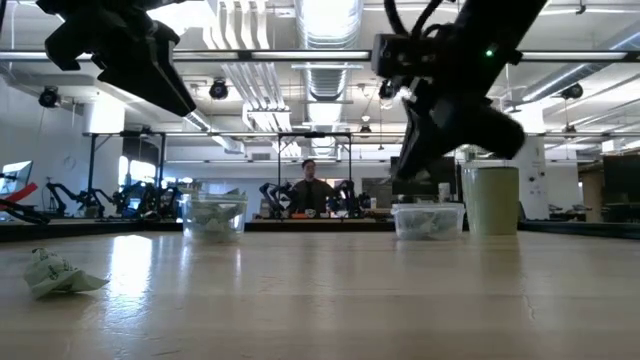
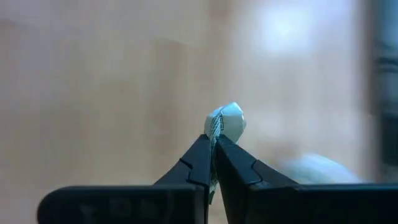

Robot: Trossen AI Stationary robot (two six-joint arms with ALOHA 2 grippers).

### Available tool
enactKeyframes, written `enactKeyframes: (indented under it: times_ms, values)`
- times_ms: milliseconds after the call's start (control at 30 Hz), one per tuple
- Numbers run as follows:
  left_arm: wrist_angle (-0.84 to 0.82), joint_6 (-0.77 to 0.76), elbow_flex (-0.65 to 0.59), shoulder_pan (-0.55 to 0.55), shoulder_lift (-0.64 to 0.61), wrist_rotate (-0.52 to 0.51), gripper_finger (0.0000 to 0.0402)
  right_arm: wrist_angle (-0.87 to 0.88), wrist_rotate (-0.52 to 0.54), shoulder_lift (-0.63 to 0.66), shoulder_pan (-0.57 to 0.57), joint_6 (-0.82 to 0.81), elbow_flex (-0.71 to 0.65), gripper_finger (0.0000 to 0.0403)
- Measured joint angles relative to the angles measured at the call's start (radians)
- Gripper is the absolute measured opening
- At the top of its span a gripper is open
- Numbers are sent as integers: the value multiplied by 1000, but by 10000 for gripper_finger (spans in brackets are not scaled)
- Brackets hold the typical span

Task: Pick and place items into bin
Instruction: Put the stevia packet into the right transparent bin

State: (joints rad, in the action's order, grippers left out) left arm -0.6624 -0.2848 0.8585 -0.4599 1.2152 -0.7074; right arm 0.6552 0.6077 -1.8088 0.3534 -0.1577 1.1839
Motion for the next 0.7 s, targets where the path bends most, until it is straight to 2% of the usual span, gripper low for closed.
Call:
enactKeyframes:
  times_ms: [133, 200, 400, 567, 700]
  values:
    - [0, 0, -1, 0, 0, 0, 118, 93, 301, 0, -7, -71, 1, 13]
    - [0, 0, -2, 0, 0, 0, 118, 104, 373, 0, -19, -73, -18, 13]
    - [0, 0, -2, 0, 0, 0, 118, 121, 387, 5, -117, -57, -89, 13]
    - [1, 0, -2, 0, 0, 0, 118, 116, 387, 17, -226, -139, -147, 13]
    - [1, 1, -2, 0, 0, 0, 118, 59, 386, 21, -266, -181, -190, 13]
